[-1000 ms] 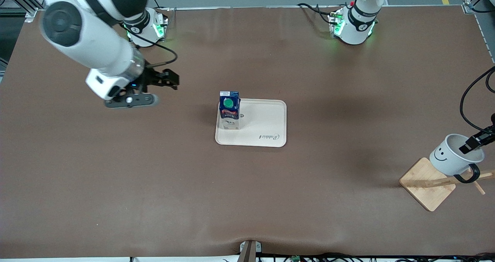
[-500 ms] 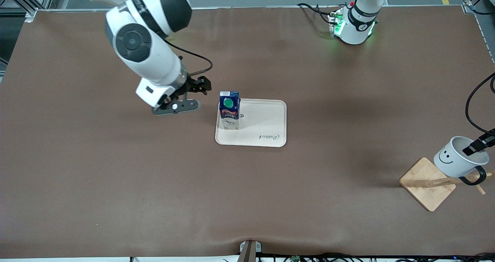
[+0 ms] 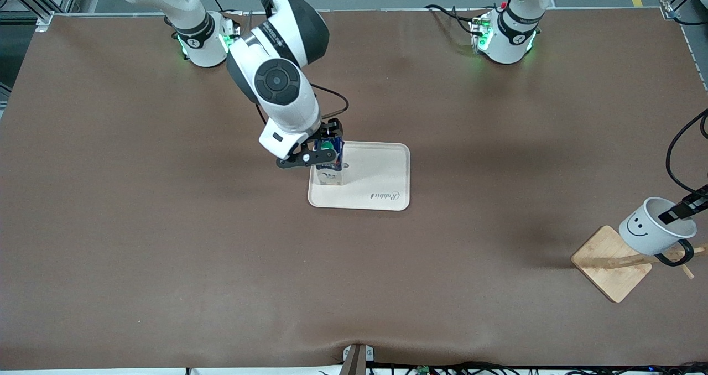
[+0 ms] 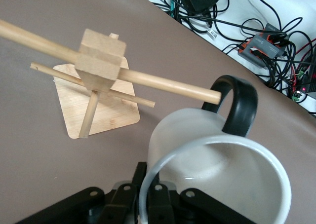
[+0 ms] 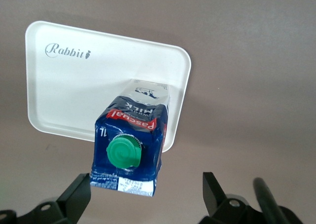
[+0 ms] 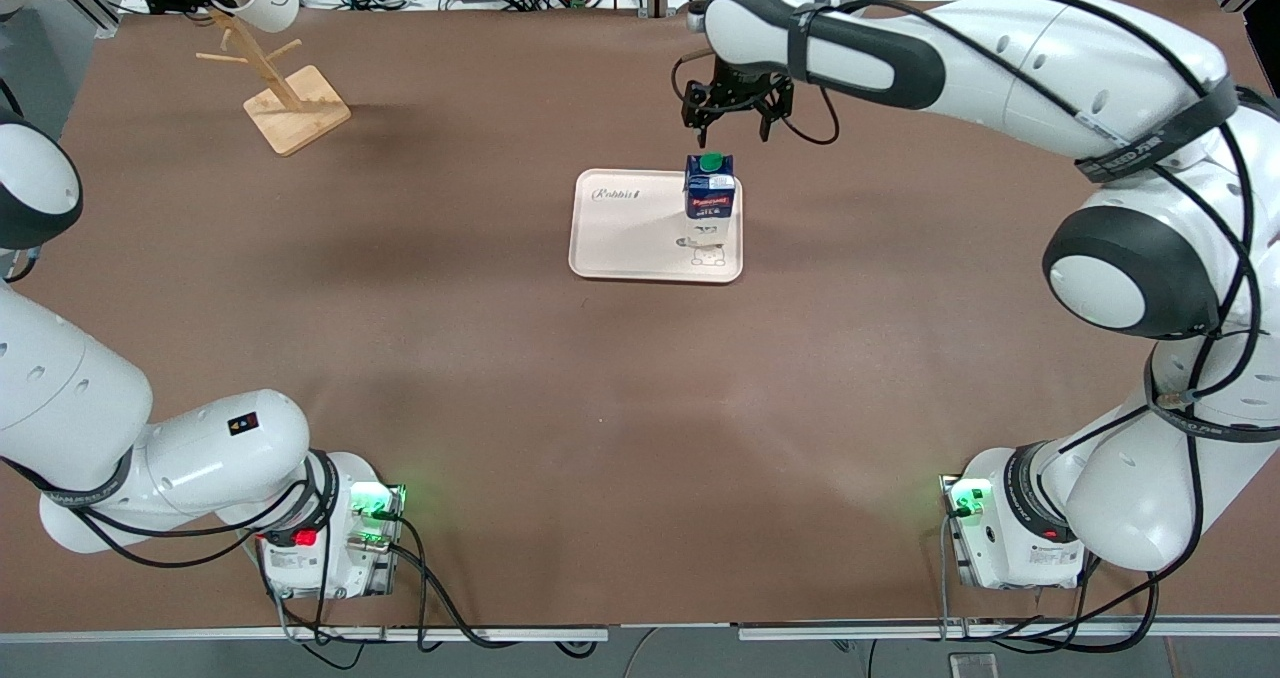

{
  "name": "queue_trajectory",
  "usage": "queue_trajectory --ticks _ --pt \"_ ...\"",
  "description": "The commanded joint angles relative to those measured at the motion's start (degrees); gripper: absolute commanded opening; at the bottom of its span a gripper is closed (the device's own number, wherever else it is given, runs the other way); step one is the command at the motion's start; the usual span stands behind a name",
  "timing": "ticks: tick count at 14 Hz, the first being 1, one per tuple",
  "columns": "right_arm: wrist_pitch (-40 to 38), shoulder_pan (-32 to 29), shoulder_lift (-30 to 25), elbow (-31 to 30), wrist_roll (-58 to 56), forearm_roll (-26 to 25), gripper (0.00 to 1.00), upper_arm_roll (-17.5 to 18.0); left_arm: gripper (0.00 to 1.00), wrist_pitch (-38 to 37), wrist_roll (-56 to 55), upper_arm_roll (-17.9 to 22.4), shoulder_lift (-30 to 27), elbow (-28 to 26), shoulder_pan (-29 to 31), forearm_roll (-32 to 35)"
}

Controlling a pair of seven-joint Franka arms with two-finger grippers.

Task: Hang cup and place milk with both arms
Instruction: 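Grasp the milk carton with the right gripper while the left gripper releases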

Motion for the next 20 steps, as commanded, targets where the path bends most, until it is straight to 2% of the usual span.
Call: queue_trajectory --ticks 1,9,10,11,12,13,14,18,20 --pt "-0.1 0.8 0.6 0.5 0.8 0.6 1.00 -0.7 0.00 -0.2 0.6 -0.5 -0.1 -0.2 1.5 -1.3" --pt "3.7 2.0 2.8 0.4 5.5 1.7 1.00 -0.7 0.00 -0.2 1.0 -0.5 0.7 -0.2 3.4 -3.1" --pt "3.7 2.1 2.8 0.3 5.5 1.7 1.00 -0.6 0.05 -0.2 1.0 -0.5 1.3 0.1 3.4 -3.1" --pt "3.7 2.2 3.1 0.2 5.6 1.7 1.00 -0.7 0.21 -0.2 1.1 -0.5 1.4 0.2 3.4 -3.1" --pt "3.7 2.6 3.4 0.1 5.6 1.7 1.00 -0.7 0.47 -0.2 1.2 -0.5 1.5 0.3 3.3 -3.0" --pt "3.7 2.6 3.4 0.1 5.6 1.7 1.00 -0.7 0.96 -0.2 1.3 -0.5 1.5 0.3 3.3 -2.9" --pt "3.8 2.6 3.6 0.0 5.6 1.7 1.00 -0.7 1.00 -0.3 1.3 -0.5 1.4 0.4 3.2 -2.7" --pt "5.4 3.5 5.1 0.0 5.9 1.6 1.00 -0.7 1.00 -1.5 0.3 -1.2 -0.5 0.4 2.4 -1.3" --pt "5.4 3.8 5.2 0.0 6.0 1.6 1.00 -0.7 1.00 -5.4 -0.2 -2.2 -1.8 0.9 1.5 2.9"
